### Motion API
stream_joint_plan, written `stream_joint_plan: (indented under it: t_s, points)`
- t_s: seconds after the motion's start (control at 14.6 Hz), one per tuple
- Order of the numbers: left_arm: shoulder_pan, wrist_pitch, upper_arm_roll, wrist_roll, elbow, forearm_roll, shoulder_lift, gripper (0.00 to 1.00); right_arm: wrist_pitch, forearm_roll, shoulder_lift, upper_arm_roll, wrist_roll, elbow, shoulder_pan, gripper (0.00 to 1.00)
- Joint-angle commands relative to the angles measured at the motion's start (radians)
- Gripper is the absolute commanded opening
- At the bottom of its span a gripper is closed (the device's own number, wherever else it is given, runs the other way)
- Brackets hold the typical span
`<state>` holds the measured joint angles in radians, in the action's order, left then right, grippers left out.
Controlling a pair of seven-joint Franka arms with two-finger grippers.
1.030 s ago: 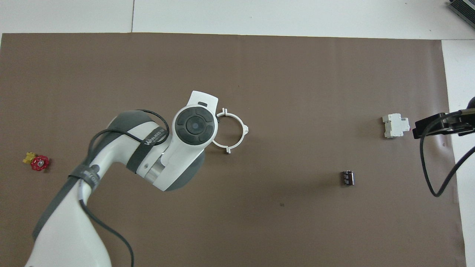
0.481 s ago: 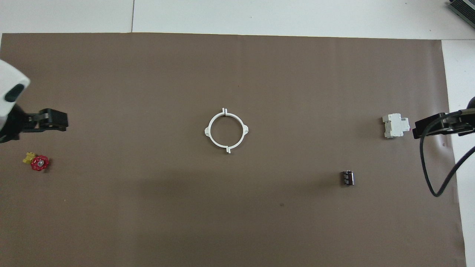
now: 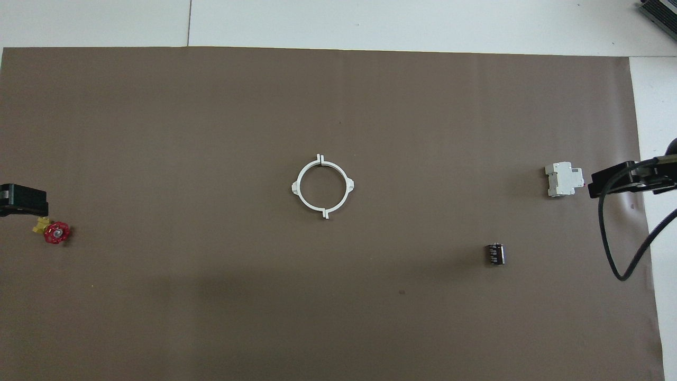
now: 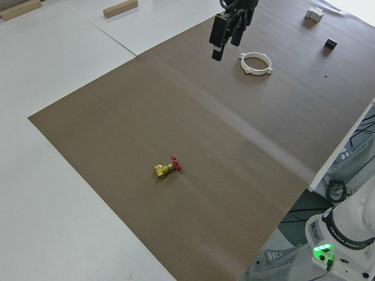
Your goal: Assemble drain pipe with both arms
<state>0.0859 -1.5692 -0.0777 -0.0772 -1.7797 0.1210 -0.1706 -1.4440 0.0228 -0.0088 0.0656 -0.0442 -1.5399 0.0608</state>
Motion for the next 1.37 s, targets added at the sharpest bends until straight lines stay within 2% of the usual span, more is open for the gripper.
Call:
stream_joint_plan:
  t_s: [0.0, 0.14, 0.27, 0.55, 0.82, 0.96, 1.17, 1.3]
  points:
    - [-0.023, 0.017, -0.001, 0.037, -0.007, -0.017, -0.010, 1.00, 0.005, -0.012, -0.022, -0.004, 0.017, -0.020, -0.012, 1.00]
    - [-0.024, 0.002, -0.001, 0.037, -0.009, -0.024, -0.007, 1.00, 0.005, -0.012, -0.022, -0.004, 0.020, -0.020, -0.012, 1.00]
    - [-0.031, 0.003, -0.001, 0.037, 0.009, -0.032, 0.044, 1.00, 0.005, -0.012, -0.022, -0.004, 0.020, -0.020, -0.012, 1.00]
    - [-0.040, 0.109, 0.003, 0.048, 0.132, -0.084, 0.146, 1.00, 0.005, -0.012, -0.022, -0.004, 0.021, -0.020, -0.012, 1.00]
    - [-0.041, 0.103, 0.025, 0.135, 0.093, -0.087, 0.122, 1.00, 0.005, -0.012, -0.022, -0.004, 0.023, -0.020, -0.012, 1.00]
    - [-0.041, 0.003, 0.065, 0.140, -0.021, -0.087, 0.100, 1.00, 0.005, -0.012, -0.022, -0.004, 0.023, -0.020, -0.012, 1.00]
    - [-0.031, 0.047, 0.081, 0.133, 0.060, -0.086, 0.120, 1.00, 0.005, -0.012, -0.022, -0.004, 0.021, -0.020, -0.012, 1.00]
    - [-0.028, 0.035, 0.082, 0.113, 0.079, -0.086, 0.121, 1.00, 0.005, -0.012, -0.022, -0.003, 0.020, -0.020, -0.012, 1.00]
